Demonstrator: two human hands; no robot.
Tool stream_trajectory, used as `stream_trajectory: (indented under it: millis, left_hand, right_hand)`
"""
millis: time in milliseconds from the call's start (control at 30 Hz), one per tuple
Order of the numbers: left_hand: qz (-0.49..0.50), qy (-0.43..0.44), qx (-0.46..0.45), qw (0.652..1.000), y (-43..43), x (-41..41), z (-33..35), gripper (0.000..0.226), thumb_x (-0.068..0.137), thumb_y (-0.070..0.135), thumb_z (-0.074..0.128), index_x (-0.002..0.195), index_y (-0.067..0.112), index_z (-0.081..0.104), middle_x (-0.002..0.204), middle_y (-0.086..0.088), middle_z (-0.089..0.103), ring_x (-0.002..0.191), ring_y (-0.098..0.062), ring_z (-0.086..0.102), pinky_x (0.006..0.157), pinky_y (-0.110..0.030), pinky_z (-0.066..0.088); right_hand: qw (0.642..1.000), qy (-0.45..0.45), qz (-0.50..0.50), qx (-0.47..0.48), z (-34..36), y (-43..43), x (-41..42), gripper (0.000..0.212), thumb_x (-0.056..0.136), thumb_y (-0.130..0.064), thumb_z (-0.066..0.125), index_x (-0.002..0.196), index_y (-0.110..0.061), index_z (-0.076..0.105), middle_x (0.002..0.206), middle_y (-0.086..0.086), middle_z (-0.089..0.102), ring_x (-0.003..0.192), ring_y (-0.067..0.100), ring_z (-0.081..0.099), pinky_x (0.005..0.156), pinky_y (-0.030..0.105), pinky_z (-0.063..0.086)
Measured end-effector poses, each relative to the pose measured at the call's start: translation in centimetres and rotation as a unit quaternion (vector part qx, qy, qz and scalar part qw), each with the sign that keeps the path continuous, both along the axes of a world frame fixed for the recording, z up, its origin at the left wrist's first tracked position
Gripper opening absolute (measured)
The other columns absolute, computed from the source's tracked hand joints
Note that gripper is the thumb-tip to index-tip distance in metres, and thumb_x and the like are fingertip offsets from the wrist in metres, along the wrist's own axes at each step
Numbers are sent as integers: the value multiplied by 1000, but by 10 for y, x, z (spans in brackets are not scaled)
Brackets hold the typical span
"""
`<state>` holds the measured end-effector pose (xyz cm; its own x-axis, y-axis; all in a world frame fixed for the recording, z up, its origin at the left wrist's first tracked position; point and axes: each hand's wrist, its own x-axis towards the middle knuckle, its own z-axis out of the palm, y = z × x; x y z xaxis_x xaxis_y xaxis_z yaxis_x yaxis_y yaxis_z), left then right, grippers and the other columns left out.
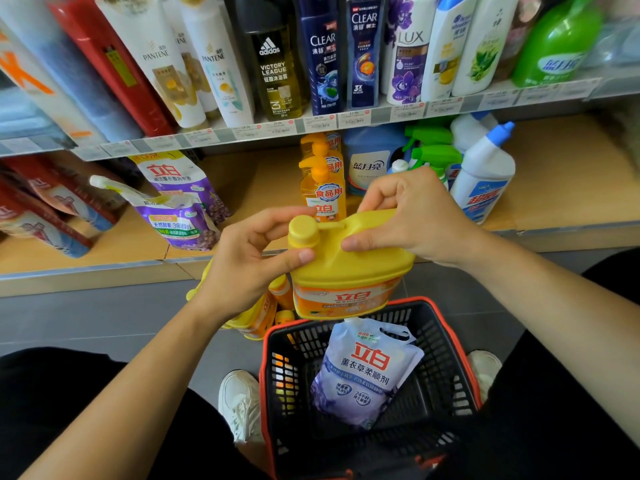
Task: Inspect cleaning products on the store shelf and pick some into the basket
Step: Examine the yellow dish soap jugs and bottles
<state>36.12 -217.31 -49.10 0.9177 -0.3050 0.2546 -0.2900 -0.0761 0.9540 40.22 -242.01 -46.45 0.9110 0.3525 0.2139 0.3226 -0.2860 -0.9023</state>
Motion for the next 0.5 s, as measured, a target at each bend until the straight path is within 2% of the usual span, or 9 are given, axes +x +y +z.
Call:
stream_trajectory:
  millis: [133,233,367,500]
  left_hand:
    - [-102,86,-44,990,4,3,8,54,81,38,81,128,17,65,115,-2,76,113,-21,69,88,-33,58]
    - [-128,114,-51,984,6,3,7,54,80,35,82,129,16,67,116,-6,75,114,-24,69,89,-34,58]
    - [-27,49,-29,998,3,-5,0,51,78,38,85,124,22,72,116,-5,76,116,-27,69,87,-39,60]
    - [107,-34,15,994,-9,-12,-12,51,79,33,84,126,21,70,117,0,76,113,-18,70,87,-34,60]
  right_hand:
    - [997,44,59,24,1,-4,3,40,50,-32,91,74,-8,70,72,3,75,67,16,72,60,30,59]
    - [992,77,84,45,-1,-2,2,33,51,-27,91,71,-13,69,69,-2,74,65,10,71,57,22,56]
    - [995,71,53,42,-4,1,0,43,49,-32,91,74,-5,69,70,-1,74,65,7,69,57,20,54]
    - [999,44,4,25,-9,8,-3,44,50,-30,95,74,-4,68,72,5,75,63,8,68,57,24,54]
